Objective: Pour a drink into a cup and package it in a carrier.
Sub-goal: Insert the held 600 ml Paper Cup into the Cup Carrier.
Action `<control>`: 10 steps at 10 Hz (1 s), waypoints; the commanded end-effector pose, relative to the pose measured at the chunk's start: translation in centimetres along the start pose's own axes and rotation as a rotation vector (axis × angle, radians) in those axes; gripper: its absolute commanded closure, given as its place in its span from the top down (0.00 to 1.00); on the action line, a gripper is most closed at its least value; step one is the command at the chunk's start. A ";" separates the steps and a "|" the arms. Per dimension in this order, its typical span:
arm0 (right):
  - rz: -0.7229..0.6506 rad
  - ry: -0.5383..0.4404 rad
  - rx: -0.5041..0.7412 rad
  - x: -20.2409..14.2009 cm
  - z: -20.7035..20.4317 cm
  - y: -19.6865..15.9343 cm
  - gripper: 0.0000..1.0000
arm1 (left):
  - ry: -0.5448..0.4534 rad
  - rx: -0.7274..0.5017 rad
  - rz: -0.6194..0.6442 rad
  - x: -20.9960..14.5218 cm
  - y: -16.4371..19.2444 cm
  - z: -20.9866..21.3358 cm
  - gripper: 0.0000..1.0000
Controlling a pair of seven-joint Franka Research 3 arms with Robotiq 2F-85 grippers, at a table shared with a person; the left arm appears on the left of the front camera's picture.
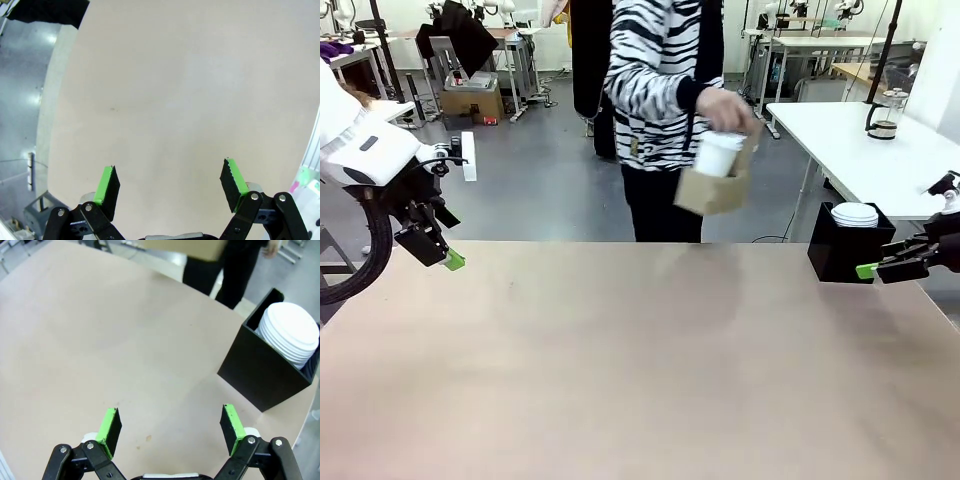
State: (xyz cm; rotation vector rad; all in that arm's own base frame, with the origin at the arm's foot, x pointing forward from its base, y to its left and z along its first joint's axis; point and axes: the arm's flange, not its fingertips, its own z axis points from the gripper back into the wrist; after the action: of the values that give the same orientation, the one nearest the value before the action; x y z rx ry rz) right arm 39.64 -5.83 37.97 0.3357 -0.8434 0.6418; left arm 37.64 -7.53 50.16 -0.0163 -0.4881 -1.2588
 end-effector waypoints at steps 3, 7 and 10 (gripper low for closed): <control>0.028 -0.006 0.008 -0.1 0.1 -0.1 1.00 | 0.000 0.000 0.008 0.1 0.1 0.1 1.00; 0.028 -0.006 0.008 -0.1 0.1 -0.1 1.00 | 0.000 0.000 0.008 0.1 0.1 0.1 1.00; 0.028 -0.006 0.008 -0.1 0.1 -0.1 1.00 | 0.000 0.000 0.008 0.1 0.1 0.1 1.00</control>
State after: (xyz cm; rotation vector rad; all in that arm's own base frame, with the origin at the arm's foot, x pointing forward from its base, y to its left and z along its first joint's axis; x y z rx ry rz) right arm 39.64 -5.83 37.97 0.3356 -0.8434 0.6421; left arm 37.64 -7.53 50.16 -0.0163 -0.4881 -1.2588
